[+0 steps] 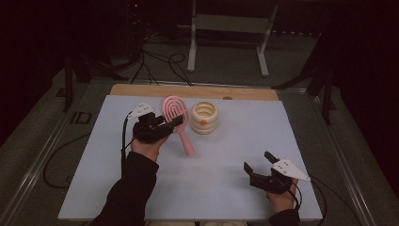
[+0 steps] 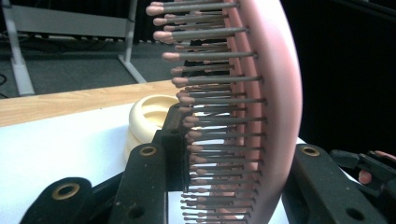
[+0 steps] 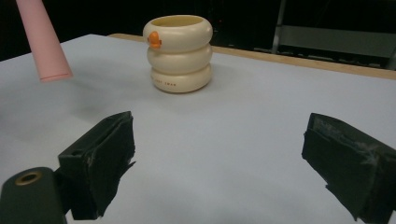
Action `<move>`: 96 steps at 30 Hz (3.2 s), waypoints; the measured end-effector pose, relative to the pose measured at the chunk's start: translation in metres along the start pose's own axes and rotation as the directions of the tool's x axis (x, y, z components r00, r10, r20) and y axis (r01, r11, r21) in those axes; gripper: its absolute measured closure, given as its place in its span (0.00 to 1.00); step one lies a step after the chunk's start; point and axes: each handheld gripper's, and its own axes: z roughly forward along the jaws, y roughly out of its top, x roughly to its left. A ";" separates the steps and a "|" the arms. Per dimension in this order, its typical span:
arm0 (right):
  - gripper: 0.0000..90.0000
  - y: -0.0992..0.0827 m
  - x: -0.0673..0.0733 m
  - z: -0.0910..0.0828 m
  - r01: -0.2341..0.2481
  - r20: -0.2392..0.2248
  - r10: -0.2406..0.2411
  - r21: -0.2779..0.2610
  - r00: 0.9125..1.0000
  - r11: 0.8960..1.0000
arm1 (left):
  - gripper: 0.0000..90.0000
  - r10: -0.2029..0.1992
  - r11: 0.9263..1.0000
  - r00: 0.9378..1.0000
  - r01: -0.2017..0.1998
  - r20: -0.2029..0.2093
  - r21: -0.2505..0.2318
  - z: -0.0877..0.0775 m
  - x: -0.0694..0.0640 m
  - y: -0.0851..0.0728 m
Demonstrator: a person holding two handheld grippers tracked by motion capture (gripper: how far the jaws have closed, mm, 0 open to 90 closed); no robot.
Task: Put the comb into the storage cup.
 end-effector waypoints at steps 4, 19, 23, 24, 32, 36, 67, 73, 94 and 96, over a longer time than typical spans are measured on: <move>0.10 0.000 0.000 0.000 -0.001 -0.001 0.001 -0.001 1.000 1.000 | 0.71 0.008 1.000 1.000 -0.008 -0.007 -0.001 0.001 0.000 0.004; 0.10 -0.001 0.000 0.002 -0.007 -0.005 0.007 0.003 1.000 1.000 | 0.71 0.038 0.999 0.999 -0.039 -0.021 -0.012 0.003 0.001 0.015; 0.10 -0.001 0.001 0.002 -0.008 -0.006 0.008 0.005 1.000 1.000 | 0.71 0.050 0.999 0.998 -0.050 -0.026 -0.009 0.005 0.001 0.018; 0.10 -0.001 0.001 0.002 -0.007 -0.006 0.007 0.004 1.000 1.000 | 0.71 0.051 0.999 0.998 -0.051 -0.025 -0.013 0.006 0.001 0.019; 0.10 -0.001 0.000 0.002 -0.007 -0.005 0.007 0.006 1.000 1.000 | 0.71 0.055 0.998 0.998 -0.055 -0.027 -0.013 0.009 0.003 0.022; 0.10 -0.001 0.001 0.002 -0.007 -0.006 0.007 0.007 1.000 1.000 | 0.71 0.047 0.999 0.999 -0.048 -0.027 -0.017 0.010 0.005 0.024; 0.10 -0.002 0.000 0.003 -0.017 -0.012 0.018 0.011 1.000 1.000 | 0.71 0.065 0.997 0.997 -0.066 -0.047 -0.029 0.027 0.007 0.044; 0.10 -0.002 0.000 0.003 -0.019 -0.011 0.020 0.012 1.000 1.000 | 0.71 0.069 0.997 0.996 -0.071 -0.050 -0.032 0.033 0.006 0.050; 0.10 -0.003 -0.002 0.004 -0.032 -0.014 0.032 0.010 0.999 0.999 | 0.71 0.097 0.995 0.994 -0.098 -0.049 -0.028 0.052 0.001 0.069; 0.10 -0.003 -0.002 0.004 -0.034 -0.013 0.034 0.009 0.999 0.999 | 0.71 0.096 0.995 0.994 -0.098 -0.049 -0.033 0.055 0.000 0.071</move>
